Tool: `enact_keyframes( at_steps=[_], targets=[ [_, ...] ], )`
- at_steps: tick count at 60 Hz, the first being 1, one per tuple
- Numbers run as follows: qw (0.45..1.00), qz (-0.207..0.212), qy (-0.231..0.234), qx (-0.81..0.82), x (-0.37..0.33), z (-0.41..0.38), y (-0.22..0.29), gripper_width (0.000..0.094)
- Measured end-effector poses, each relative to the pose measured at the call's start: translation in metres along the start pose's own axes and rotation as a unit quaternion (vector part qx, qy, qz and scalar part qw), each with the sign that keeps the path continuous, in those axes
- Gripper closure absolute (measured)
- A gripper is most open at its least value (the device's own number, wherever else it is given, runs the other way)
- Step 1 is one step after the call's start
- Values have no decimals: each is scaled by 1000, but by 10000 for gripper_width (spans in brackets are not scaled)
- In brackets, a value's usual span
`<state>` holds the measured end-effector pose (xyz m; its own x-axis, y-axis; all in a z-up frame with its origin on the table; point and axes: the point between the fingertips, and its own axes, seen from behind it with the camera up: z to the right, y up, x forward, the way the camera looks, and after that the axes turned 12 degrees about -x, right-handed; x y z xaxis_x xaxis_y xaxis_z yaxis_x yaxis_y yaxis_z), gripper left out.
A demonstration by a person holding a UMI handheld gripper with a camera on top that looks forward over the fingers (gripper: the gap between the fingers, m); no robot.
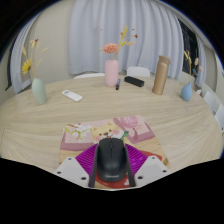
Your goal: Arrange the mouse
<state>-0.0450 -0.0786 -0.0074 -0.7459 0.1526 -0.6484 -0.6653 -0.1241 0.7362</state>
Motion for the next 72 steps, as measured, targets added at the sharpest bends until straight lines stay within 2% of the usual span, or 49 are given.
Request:
enact_keyframes(
  at_steps=[3, 4, 7, 10, 22, 31, 39, 46, 52, 60, 72],
  targets=[
    [1000, -2, 0, -1, 2, -1, -3, 404],
    [1000, -4, -3, 0, 2, 1, -4, 341],
    [1000, -6, -13, 0, -2, 8, -1, 64],
    [1000, -2, -15, 5, -13, 12, 7, 102],
    [999, 31, 4, 34, -117, 8, 31, 77],
    [999, 30, 25, 13, -208, -26, -8, 81],
    [999, 16, 38, -13, -268, -60, -67, 83],
    [998, -20, 53, -25, -294, -88, -117, 84],
    [998, -25, 55, -35, -308, -101, -137, 85],
    [997, -17, 55, -42, -316, -106, -137, 82],
    [999, 3, 23, -46, -314, -92, -111, 82]
  ],
)
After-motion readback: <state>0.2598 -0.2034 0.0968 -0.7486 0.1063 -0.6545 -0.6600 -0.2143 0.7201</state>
